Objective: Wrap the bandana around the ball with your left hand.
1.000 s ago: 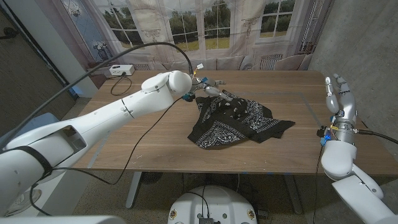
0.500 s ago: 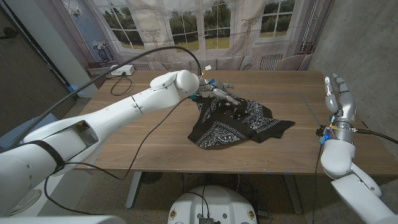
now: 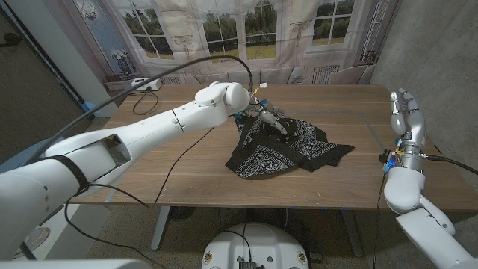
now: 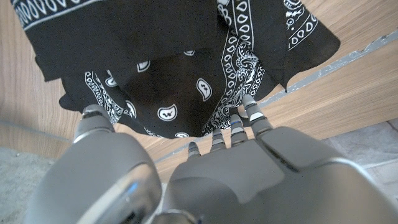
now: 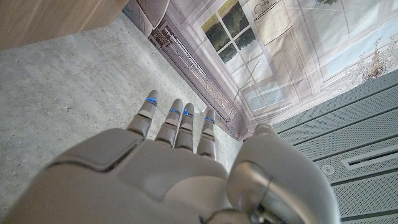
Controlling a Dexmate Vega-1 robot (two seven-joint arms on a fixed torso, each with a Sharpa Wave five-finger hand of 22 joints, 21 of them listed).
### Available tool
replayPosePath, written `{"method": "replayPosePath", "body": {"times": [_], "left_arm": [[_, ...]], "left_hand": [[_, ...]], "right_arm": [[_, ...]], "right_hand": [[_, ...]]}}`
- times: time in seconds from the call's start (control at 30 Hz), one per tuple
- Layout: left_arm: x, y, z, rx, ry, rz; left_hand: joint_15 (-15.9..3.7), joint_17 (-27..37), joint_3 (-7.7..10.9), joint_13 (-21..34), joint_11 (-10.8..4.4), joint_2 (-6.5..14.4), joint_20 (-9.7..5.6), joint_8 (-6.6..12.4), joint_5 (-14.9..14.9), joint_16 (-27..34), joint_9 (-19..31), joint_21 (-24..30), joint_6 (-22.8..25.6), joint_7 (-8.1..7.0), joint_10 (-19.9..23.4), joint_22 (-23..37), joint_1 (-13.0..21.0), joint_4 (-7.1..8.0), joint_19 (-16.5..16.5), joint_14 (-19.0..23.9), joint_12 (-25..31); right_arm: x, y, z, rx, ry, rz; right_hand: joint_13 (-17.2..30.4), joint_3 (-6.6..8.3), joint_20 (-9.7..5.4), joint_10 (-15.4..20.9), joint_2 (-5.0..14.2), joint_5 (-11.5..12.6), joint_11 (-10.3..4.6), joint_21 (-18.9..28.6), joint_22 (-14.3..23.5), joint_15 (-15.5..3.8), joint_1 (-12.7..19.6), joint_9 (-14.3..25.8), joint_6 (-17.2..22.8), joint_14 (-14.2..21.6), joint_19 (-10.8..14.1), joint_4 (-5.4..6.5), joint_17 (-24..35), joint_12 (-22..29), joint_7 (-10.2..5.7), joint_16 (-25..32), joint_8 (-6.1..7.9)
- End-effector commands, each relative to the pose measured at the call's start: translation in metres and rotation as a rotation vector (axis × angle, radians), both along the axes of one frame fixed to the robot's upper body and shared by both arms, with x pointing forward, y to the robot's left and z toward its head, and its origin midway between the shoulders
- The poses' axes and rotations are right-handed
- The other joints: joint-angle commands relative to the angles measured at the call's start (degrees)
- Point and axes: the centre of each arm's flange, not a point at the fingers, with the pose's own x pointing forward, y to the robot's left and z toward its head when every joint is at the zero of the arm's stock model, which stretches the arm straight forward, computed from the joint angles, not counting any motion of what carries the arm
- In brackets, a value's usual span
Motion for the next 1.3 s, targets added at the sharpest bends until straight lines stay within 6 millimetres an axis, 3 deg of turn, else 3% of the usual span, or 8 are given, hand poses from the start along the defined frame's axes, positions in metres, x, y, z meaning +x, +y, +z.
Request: {"method": "replayPosePath", "body": {"times": [0.03,0.47,0.63,0.9,0.97,1.07,1.17,1.3], "left_arm": [[0.013,-0.013,0.0,0.148,0.064,0.037],[0.02,-0.023,0.004,0.243,0.052,0.038],[0.02,-0.028,0.002,0.306,-0.005,0.063],[0.019,-0.037,-0.012,0.384,-0.096,0.08],[0.018,-0.039,-0.017,0.397,-0.15,0.074],[0.016,-0.041,-0.025,0.404,-0.221,0.058],[0.015,-0.041,-0.033,0.384,-0.294,0.035],[0.017,-0.037,-0.04,0.334,-0.329,0.017]], "left_hand": [[0.11,0.2,-0.1,0.2,0.25,0.0,0.09,0.54,0.9,0.6,0.3,0.0,-4.2,-0.29,0.4,0.1,1.3,-0.56,0.5,1.2,0.8],[-1.06,0.3,-0.31,0.2,-0.68,1.6,0.08,2.12,2.8,1.2,0.6,0.0,-0.9,-0.28,3.0,0.1,5.3,-1.97,2.1,3.4,2.3],[-2.76,0.2,1.47,0.3,-2.13,5.2,-0.03,3.0,3.3,1.6,0.7,0.9,2.4,-0.36,4.8,0.3,11.0,-3.42,5.6,5.9,3.2],[-3.57,0.0,2.95,0.3,-2.49,7.2,0.1,3.52,2.4,1.5,0.8,1.2,4.6,-0.34,6.2,0.2,15.2,-4.44,7.7,7.2,3.8],[-5.04,-0.1,3.29,0.4,-3.68,7.4,-0.04,4.34,1.5,1.7,1.0,2.2,7.3,-0.32,8.1,0.2,16.9,-4.63,10.8,9.5,4.7],[-7.91,0.3,4.1,1.2,-4.38,8.2,-1.16,5.95,-0.6,2.4,1.3,6.0,12.9,-0.35,10.6,-0.1,20.1,-4.59,22.4,15.0,6.6],[-11.38,1.0,5.42,2.1,-4.86,9.6,-6.39,8.79,-2.7,3.5,1.8,8.7,20.2,-0.22,13.9,-0.5,24.1,-5.02,30.9,20.5,8.9],[-13.7,1.5,6.03,2.9,-5.4,10.5,-9.16,11.66,-4.7,4.8,2.2,9.8,27.1,-0.04,18.1,-0.7,26.1,-4.74,34.7,25.1,11.3]], "right_arm": [[0.004,0.001,0.002,0.0,-0.025,-0.001],[0.008,0.002,-0.001,0.022,-0.045,-0.01],[0.008,0.003,-0.002,0.027,-0.047,-0.015],[0.012,0.004,-0.003,0.03,-0.045,-0.009],[0.013,0.004,-0.003,0.028,-0.044,-0.012],[0.014,0.005,-0.003,0.027,-0.04,-0.014],[0.014,0.005,-0.003,0.027,-0.034,-0.014],[0.014,0.005,-0.003,0.021,-0.032,-0.016]], "right_hand": [[0.1,0.29,0.05,1.0,0.25,0.2,0.07,-0.1,0.1,-0.11,-0.1,0.0,0.7,0.8,0.4,-0.3,0.0,0.0,-0.13,0.6,0.42],[-0.1,0.41,0.2,2.0,0.74,0.1,0.18,0.0,0.1,-0.3,-0.4,0.0,1.4,1.8,1.3,-0.32,-0.4,0.1,-0.23,0.9,0.58],[-0.2,0.47,0.28,2.3,0.91,0.1,0.18,-0.1,0.1,-0.49,-0.4,-0.1,1.5,2.0,1.5,-0.35,-0.5,0.1,-0.19,0.9,0.58],[-0.3,0.53,0.33,2.8,1.2,0.0,0.08,-0.1,0.1,-0.48,-0.6,-0.1,1.9,2.5,1.9,-0.29,-0.7,0.1,-0.17,1.1,0.68],[-0.3,0.59,0.36,3.0,1.31,0.0,-0.03,-0.1,0.1,-0.54,-0.6,-0.1,2.0,2.6,2.0,-0.31,-0.8,0.2,-0.15,1.1,0.7],[-0.4,0.71,0.41,3.2,1.52,0.0,0.52,-0.2,0.1,-0.58,-0.6,-0.1,2.2,2.7,2.0,-0.38,-0.9,0.2,-0.17,1.1,0.72],[-0.4,0.71,0.37,3.3,1.57,0.0,0.19,-0.3,0.1,-0.59,-0.7,-0.1,2.4,2.8,2.1,-0.38,-1.1,0.1,-0.18,1.1,0.74],[-0.5,0.75,0.36,3.7,1.67,0.0,0.27,-0.3,0.1,-0.61,-0.8,-0.1,2.4,2.9,2.1,-0.39,-1.2,0.2,-0.19,1.1,0.72]]}}
